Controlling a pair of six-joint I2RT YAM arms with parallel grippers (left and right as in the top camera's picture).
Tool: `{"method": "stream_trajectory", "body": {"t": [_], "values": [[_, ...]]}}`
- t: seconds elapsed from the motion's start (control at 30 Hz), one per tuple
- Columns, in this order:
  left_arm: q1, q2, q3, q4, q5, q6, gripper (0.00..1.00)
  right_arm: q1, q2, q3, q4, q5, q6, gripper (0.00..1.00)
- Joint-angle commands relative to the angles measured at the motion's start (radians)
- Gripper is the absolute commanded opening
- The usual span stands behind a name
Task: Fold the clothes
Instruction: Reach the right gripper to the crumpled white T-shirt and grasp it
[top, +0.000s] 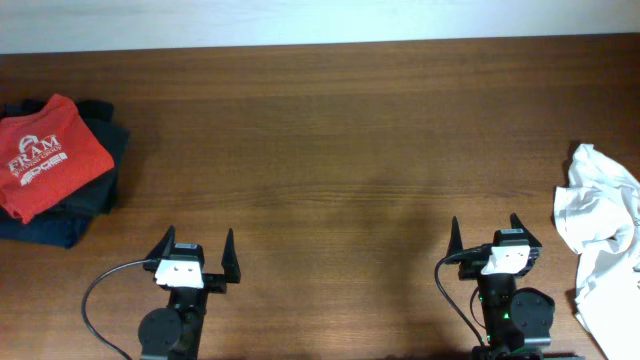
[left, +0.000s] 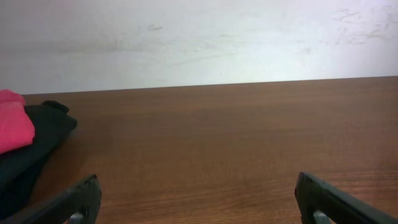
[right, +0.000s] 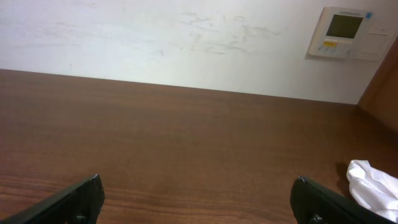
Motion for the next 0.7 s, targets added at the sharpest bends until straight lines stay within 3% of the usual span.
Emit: {"method": "stream_trajectory", "body": {"t": [0.0,0.47,0.67], "values": [[-0.004,-0.006,-0.007,0.000,0.011,0.016,0.99,0.005,-0.006,-0.005,-0.007,0.009,0.007,0.99],[-0.004,-0.006,-0.007,0.000,0.015,0.015,0.99,0.005,-0.006,-0.005,-0.007,0.008,0.008,0.99],[-0.004,-0.001,0.013,0.002,0.022,0.016,0.99,0.005,-0.003,0.034,-0.074,0.009,0.147,0.99]]}}
